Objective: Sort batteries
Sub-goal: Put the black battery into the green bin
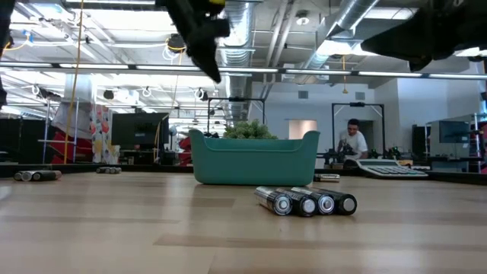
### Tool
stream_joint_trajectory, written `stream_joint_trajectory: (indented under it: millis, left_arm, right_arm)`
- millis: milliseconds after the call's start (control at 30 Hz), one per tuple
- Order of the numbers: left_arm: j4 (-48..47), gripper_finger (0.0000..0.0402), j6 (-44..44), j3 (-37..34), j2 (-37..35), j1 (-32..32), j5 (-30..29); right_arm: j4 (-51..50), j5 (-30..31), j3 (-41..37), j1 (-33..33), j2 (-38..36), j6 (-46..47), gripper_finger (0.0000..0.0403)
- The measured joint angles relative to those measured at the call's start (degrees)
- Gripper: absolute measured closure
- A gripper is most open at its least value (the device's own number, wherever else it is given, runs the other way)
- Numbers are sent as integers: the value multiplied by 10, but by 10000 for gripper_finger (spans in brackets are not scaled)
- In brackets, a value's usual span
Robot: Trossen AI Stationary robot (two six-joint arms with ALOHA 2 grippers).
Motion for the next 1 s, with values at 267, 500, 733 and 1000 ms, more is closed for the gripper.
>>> stream_joint_trajectory:
  millis: [267, 500, 733, 1000]
  left_arm:
    - [10, 273, 74, 0, 93, 104, 77]
    - [58, 273, 162, 0, 183, 147, 102]
    - [78, 272, 197, 0, 242, 173, 112]
    - [122, 227, 212, 0, 259, 182, 149]
  right_arm:
    - [0, -34, 0, -33, -70, -69, 403]
    - [-47, -60, 0, -70, -118, -89, 403]
    - [-92, -92, 0, -114, -150, -89, 403]
    - [-128, -161, 0, -182, -177, -95, 403]
